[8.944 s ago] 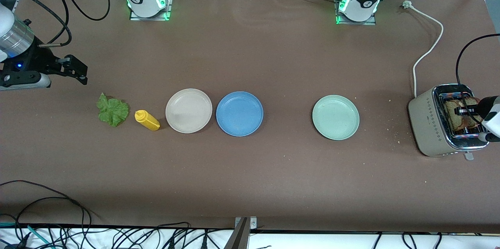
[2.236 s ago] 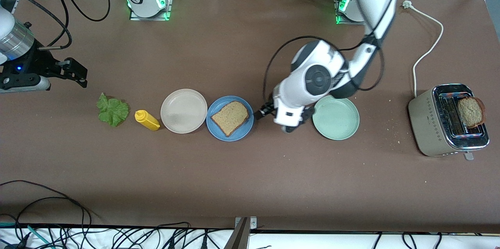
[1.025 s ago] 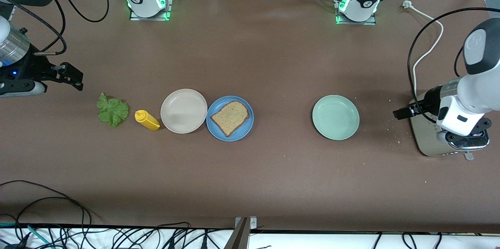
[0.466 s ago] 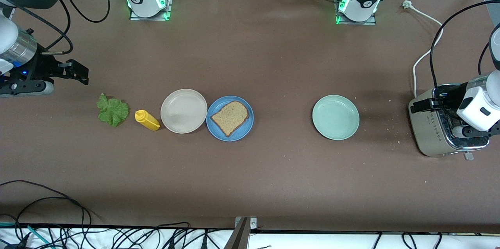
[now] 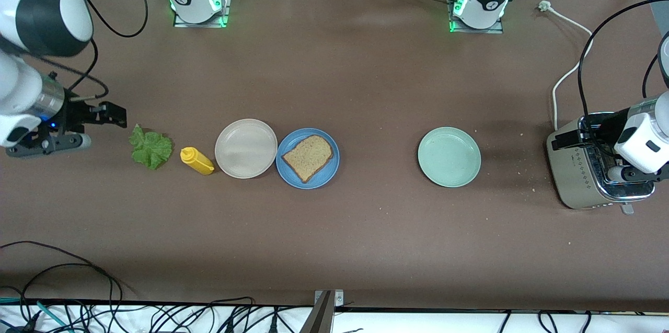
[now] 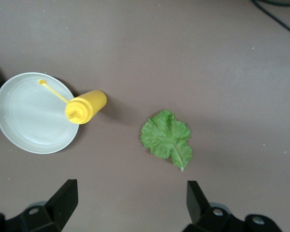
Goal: Make sandwich in blue plate with both arms
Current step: 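Lower the right gripper onto the green lettuce leaf and close it, then lift the lettuce with the right gripper and carry it toward the blue plate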
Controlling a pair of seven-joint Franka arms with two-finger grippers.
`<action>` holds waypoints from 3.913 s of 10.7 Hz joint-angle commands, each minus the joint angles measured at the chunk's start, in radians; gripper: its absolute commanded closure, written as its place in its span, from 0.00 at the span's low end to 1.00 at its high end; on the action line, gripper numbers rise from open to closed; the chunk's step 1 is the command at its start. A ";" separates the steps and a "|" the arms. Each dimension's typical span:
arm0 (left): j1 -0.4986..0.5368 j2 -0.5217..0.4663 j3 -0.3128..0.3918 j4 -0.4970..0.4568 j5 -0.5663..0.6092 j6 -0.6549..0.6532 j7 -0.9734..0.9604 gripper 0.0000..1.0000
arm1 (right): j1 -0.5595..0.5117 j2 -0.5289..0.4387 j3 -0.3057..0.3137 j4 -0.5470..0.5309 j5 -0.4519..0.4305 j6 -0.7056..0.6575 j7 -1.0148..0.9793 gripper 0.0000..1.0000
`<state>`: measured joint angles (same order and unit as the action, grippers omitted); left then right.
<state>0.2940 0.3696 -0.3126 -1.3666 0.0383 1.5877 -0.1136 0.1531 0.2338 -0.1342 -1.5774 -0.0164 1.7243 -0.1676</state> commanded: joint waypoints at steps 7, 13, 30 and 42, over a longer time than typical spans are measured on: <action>0.020 -0.020 -0.010 -0.003 0.018 -0.006 0.029 0.00 | -0.093 0.255 0.002 -0.019 0.105 0.279 -0.228 0.00; 0.040 -0.014 -0.008 -0.005 0.018 -0.006 0.032 0.00 | -0.113 0.259 0.002 -0.300 0.107 0.559 -0.276 0.00; 0.048 -0.015 -0.016 -0.008 0.015 -0.029 0.065 0.00 | -0.145 0.230 0.007 -0.461 0.107 0.753 -0.417 1.00; 0.039 -0.015 -0.019 -0.008 0.017 -0.052 0.057 0.00 | -0.086 0.032 0.117 -0.121 0.095 0.083 -0.149 1.00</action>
<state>0.3342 0.3636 -0.3284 -1.3714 0.0383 1.5475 -0.0682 0.0262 0.2688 -0.0268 -1.7831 0.0754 1.9090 -0.4133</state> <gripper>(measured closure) 0.000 0.943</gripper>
